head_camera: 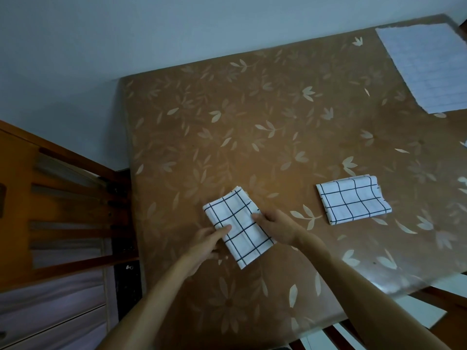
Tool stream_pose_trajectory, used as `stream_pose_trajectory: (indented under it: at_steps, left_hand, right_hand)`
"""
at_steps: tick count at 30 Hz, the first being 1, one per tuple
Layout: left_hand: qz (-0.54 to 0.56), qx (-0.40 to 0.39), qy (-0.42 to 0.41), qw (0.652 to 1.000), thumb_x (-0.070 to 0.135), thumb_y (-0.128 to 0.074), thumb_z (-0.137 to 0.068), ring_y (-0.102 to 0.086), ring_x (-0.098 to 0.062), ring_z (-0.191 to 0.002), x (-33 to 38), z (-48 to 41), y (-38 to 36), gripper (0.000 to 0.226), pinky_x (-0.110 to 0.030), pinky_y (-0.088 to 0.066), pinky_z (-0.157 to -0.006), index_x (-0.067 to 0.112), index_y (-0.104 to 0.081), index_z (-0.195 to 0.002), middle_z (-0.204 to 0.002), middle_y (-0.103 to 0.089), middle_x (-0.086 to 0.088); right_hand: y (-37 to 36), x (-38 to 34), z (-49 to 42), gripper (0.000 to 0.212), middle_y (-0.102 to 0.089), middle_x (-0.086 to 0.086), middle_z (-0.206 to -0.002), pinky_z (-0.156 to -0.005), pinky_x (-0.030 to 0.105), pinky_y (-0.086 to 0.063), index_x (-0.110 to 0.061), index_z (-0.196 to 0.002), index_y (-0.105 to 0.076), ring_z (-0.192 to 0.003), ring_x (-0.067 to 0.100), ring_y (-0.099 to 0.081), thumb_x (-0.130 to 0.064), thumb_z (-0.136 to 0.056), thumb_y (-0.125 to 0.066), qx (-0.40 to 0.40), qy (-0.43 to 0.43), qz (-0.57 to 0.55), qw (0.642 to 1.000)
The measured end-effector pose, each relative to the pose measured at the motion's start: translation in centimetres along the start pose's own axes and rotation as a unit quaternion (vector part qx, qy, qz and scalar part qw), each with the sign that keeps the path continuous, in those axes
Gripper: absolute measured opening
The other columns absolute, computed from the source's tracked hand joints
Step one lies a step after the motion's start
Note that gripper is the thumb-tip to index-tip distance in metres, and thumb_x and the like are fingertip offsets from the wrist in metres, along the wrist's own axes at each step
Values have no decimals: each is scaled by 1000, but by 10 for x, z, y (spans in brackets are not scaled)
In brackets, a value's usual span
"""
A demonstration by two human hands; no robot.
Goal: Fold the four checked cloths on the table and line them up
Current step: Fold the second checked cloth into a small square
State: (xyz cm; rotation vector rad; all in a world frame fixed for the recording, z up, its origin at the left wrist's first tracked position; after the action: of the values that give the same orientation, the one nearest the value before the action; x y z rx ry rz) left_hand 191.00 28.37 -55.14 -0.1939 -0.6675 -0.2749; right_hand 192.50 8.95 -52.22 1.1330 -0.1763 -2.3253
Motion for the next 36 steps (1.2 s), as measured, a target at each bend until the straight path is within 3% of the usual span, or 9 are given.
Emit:
stream_pose_trajectory:
  at_steps: [5,7,9,11,15,17,19,24,36]
  left_hand:
    - [-245,-92,35,965,67,-44,-93,-72,-22,-65,1,17,-10,76,-31,-57,-66,-2,-74,-87,-78,-75,-16]
    - [-343,-67,-85,933,60,-47,-97,-67,-12,-56,20,21,-9,67,-24,-55,-59,3,-73,-75,-65,-72,-6]
    - [-441,37,-302,844,48,-55,-96,-62,-6,-61,54,29,-4,42,-23,-50,-59,15,-69,-74,-69,-66,8]
    - [-520,104,-443,723,39,-58,-93,-59,-4,-86,70,37,-10,21,-21,-50,-69,21,-68,-94,-94,-63,11]
    - [-667,113,-414,609,39,-68,-88,-44,-23,-137,37,4,-35,53,-38,-39,-110,23,-54,-136,-148,-47,-6]
    - [-680,121,-385,612,36,-68,-89,-41,-28,-142,23,-9,-40,53,-48,-41,-112,20,-53,-137,-153,-42,-11]
    - [-670,133,-376,626,32,-59,-93,-41,-30,-142,16,-15,-40,45,-48,-43,-110,16,-55,-135,-153,-42,-14]
    - [-668,153,-350,638,33,-34,-98,-36,-32,-145,7,-20,-36,52,-51,-40,-112,9,-52,-141,-157,-38,-16]
    - [-689,152,-305,640,41,-26,-103,-17,-29,-153,5,-27,-27,60,-49,-20,-119,19,-20,-158,-166,-12,-14]
  right_hand:
    - [8,-14,-20,21,-64,3,-97,-77,37,-47,-17,-103,-53,-87,23,-62,-34,-103,-42,1,73,184,980]
    - [6,-19,-28,22,-64,7,-109,-83,43,-50,-17,-119,-51,-97,29,-62,-29,-101,-47,-20,118,247,962]
    - [5,-23,-34,36,-61,8,-123,-88,46,-50,-25,-135,-44,-105,30,-61,-30,-100,-50,-27,142,307,940]
    - [8,-30,-42,42,-59,3,-131,-88,43,-50,-30,-140,-42,-108,28,-61,-31,-99,-53,-4,163,354,921]
    - [10,-51,-41,34,-56,7,-128,-94,39,-44,-17,-131,-52,-113,29,-56,-26,-98,-53,120,191,450,864]
    - [10,-53,-25,42,-55,13,-130,-96,42,-46,-11,-131,-52,-113,33,-55,-7,-89,-49,217,206,426,854]
    - [-4,-46,-5,48,-54,16,-136,-100,46,-48,-7,-130,-54,-121,35,-54,-7,-83,-46,259,242,396,847]
    - [-59,5,16,54,-33,13,-156,-116,42,-23,-5,-143,-45,-146,26,-27,-23,-93,-39,219,270,393,851]
    - [-57,15,-14,60,-19,14,-162,-119,43,-18,-3,-152,-28,-151,26,-15,-33,-100,-28,185,188,395,880]
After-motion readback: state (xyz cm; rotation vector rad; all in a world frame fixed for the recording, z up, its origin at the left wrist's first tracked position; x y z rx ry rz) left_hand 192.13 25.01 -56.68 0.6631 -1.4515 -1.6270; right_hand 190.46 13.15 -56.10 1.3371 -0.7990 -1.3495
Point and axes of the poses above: each hand's wrist, its own z-axis away from the middle knuckle, its own y-axis out of the back of the hand, x = y × z, the point moved 8 cm from there along -z, towards the middle knuckle
